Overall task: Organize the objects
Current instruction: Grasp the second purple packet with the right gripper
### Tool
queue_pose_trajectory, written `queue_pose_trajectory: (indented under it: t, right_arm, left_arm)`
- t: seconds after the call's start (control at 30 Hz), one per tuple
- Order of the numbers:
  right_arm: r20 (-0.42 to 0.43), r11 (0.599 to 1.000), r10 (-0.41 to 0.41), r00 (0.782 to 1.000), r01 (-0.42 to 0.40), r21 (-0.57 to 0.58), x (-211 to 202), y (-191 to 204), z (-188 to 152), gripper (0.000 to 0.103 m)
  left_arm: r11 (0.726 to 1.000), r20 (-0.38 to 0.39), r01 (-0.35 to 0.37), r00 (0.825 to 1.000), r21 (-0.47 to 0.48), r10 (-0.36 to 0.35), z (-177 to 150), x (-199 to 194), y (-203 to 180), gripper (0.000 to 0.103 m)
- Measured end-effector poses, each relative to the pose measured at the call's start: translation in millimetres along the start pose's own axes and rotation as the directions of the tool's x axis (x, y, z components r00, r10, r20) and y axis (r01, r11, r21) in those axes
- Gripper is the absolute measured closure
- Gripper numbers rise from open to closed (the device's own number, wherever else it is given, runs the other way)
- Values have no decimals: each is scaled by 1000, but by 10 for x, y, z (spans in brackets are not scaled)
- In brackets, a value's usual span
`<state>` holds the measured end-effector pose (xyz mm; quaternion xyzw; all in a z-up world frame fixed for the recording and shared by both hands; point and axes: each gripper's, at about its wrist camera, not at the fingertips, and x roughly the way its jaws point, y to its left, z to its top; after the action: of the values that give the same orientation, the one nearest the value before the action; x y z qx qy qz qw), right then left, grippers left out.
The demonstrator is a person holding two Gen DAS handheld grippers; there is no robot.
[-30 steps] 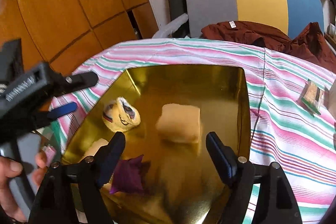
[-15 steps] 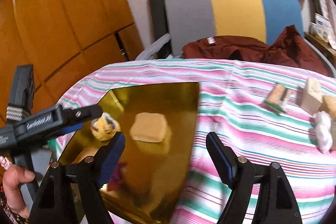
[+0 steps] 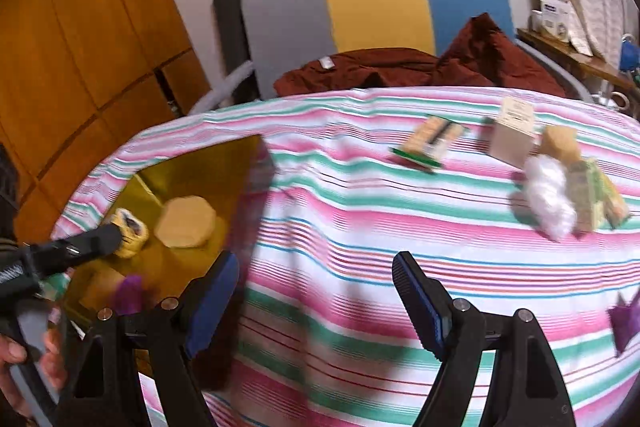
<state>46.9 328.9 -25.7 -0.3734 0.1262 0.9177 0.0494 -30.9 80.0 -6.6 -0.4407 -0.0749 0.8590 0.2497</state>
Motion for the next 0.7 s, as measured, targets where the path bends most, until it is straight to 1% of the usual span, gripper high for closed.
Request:
queue_pose_trajectory:
  t: [0.07,0.17,0.2,0.23,0.27,0.3,0.37,0.4,0.43,0.47,0.5,0.57,0.63,0.67,0.7]
  right_arm:
    - [0,998,-57,998,57,-3,-45,-174,-72,23]
    - [14,982,-190,982,190,-4,-172,-507,-146,23]
    - [23,970,-243,970,243,-1,-234,-638,-159,23]
    - [30,953,-303,952,303,12,-309,-803,-169,23]
    - [35,939,-344,938,343,26,-367,-927,-174,23]
    - [42,916,-399,916,397,55,-468,-1131,-193,23]
    - [43,882,-465,884,459,103,-589,-1394,-221,23]
    - [32,856,-507,861,498,141,-659,-1592,-259,23]
    - [22,843,-522,853,512,166,-692,-1713,-289,23]
    - [8,833,-529,849,518,194,-722,-1836,-329,23]
    - [-6,828,-521,853,507,238,-749,-1996,-398,23]
    - [-34,826,-500,865,489,280,-714,-2176,-499,23]
    - [-63,828,-483,873,479,292,-644,-2269,-572,23]
    - [-64,834,-468,882,464,297,-610,-2313,-605,23]
    - [-56,836,-463,884,457,305,-615,-2336,-624,25]
  left_arm:
    - [1000,-9,7,1000,15,-7,-31,17,-65,0]
    - [999,-14,16,1000,34,-16,-67,22,-140,0]
    - [999,-14,17,1000,43,-17,-79,20,-174,0]
    - [998,-14,21,1000,52,-21,-87,16,-199,0]
    - [998,-14,24,1000,56,-24,-90,9,-214,0]
    - [998,-12,26,1000,63,-26,-100,5,-247,0]
    - [997,-15,33,999,72,-32,-121,8,-298,0]
    - [996,-18,37,999,76,-36,-134,9,-328,0]
    - [996,-21,41,999,82,-39,-154,12,-369,0]
    - [995,-24,43,999,87,-41,-167,17,-398,0]
    - [994,-29,49,999,94,-46,-183,22,-435,0]
    - [992,-43,61,997,109,-57,-231,38,-510,0]
    - [989,-65,77,995,123,-69,-294,71,-596,0]
    - [989,-72,80,995,127,-71,-315,84,-624,0]
    - [988,-82,81,994,131,-71,-338,101,-661,0]
